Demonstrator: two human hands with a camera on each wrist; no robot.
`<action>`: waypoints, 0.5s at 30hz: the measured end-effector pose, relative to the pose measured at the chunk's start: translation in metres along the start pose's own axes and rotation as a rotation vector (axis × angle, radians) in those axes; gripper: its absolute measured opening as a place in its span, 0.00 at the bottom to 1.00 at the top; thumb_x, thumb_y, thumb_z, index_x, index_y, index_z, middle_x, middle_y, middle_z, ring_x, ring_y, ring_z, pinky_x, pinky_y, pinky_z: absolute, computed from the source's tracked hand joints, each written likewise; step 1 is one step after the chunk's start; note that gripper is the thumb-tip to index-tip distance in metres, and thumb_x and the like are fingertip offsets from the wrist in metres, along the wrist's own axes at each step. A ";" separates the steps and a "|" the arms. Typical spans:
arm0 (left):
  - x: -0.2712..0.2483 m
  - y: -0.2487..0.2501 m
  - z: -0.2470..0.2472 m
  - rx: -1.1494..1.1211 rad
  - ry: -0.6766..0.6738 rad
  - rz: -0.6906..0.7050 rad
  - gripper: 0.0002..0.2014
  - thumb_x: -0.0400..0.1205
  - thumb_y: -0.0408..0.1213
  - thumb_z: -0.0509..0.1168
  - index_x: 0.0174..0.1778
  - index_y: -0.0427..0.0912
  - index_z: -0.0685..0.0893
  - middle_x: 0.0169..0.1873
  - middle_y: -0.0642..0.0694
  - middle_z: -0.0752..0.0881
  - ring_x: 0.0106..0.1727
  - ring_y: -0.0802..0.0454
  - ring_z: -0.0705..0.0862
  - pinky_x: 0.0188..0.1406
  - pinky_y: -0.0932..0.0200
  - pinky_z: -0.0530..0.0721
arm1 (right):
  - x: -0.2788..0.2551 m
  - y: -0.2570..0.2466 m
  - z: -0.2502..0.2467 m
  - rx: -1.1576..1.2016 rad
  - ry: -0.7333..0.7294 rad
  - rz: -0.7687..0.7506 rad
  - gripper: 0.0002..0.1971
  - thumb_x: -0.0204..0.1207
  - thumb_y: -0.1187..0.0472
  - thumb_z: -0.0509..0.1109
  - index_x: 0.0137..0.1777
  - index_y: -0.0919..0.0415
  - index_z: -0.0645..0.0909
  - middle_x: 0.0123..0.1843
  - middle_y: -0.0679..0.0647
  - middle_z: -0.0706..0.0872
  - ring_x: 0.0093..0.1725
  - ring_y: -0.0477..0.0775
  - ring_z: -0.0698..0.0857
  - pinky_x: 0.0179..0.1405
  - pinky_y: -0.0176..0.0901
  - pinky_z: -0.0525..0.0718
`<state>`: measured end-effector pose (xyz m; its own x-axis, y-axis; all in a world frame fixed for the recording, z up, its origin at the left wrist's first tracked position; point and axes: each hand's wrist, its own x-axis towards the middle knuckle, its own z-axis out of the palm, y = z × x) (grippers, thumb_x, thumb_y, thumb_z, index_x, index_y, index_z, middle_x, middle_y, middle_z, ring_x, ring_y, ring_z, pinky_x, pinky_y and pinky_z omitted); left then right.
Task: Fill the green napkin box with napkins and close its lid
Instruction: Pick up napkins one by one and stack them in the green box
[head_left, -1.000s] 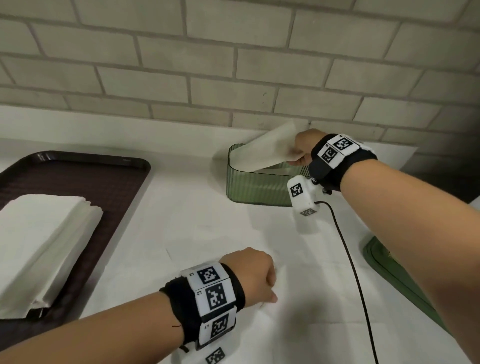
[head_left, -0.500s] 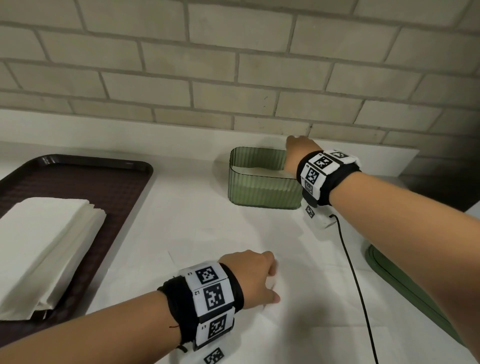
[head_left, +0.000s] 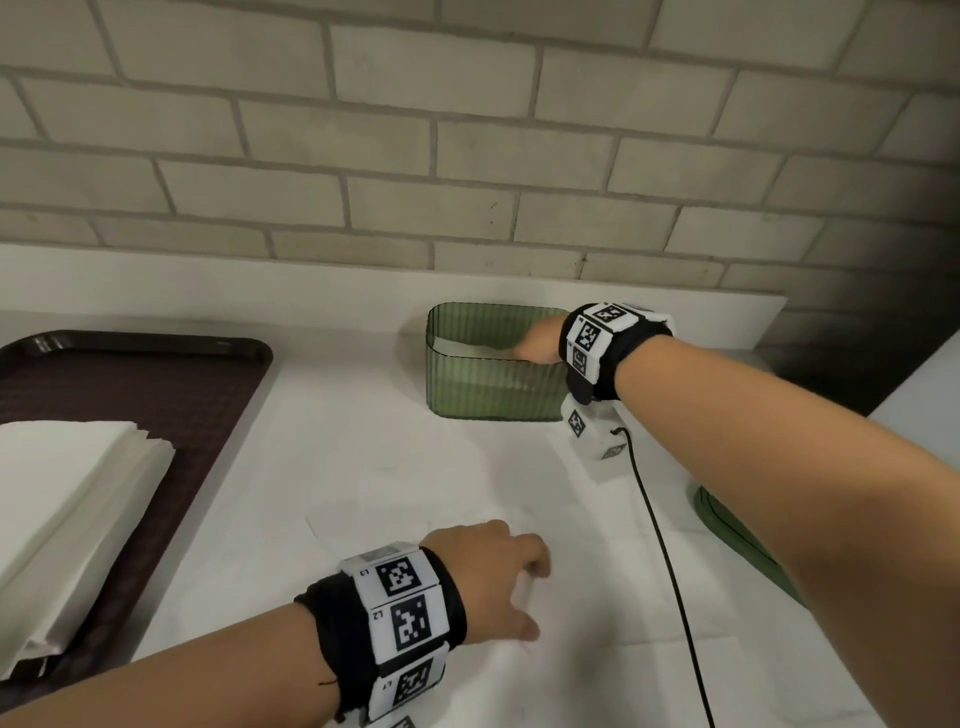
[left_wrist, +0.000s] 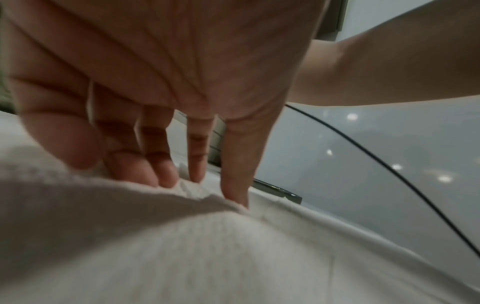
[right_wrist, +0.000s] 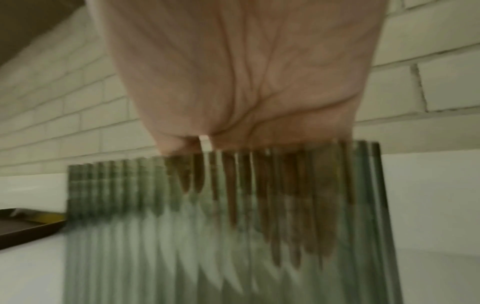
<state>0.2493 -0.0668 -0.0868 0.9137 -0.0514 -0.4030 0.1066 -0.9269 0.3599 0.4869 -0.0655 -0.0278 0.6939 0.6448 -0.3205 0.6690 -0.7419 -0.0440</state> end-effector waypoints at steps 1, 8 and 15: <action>0.001 0.001 0.002 -0.001 0.006 -0.009 0.30 0.75 0.55 0.68 0.71 0.57 0.67 0.63 0.50 0.75 0.62 0.50 0.80 0.60 0.51 0.80 | -0.009 -0.004 -0.002 0.010 0.031 -0.004 0.30 0.83 0.39 0.54 0.73 0.61 0.74 0.73 0.56 0.77 0.70 0.59 0.77 0.69 0.48 0.74; 0.010 0.004 0.000 -0.014 -0.016 -0.082 0.45 0.69 0.53 0.75 0.78 0.56 0.57 0.66 0.52 0.69 0.65 0.50 0.79 0.64 0.48 0.80 | -0.097 0.006 -0.002 0.252 0.322 -0.236 0.14 0.80 0.48 0.65 0.55 0.56 0.85 0.55 0.52 0.86 0.53 0.50 0.82 0.53 0.39 0.77; 0.021 0.010 -0.012 -0.003 -0.094 -0.087 0.47 0.66 0.47 0.80 0.78 0.56 0.60 0.59 0.51 0.75 0.62 0.49 0.79 0.64 0.55 0.78 | -0.203 0.045 0.019 0.248 0.278 -0.276 0.09 0.76 0.51 0.70 0.54 0.50 0.85 0.42 0.42 0.87 0.43 0.44 0.84 0.45 0.31 0.80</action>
<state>0.2740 -0.0723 -0.0818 0.8600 -0.0059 -0.5102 0.1853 -0.9281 0.3230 0.3711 -0.2333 0.0169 0.5662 0.8243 -0.0005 0.7785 -0.5350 -0.3282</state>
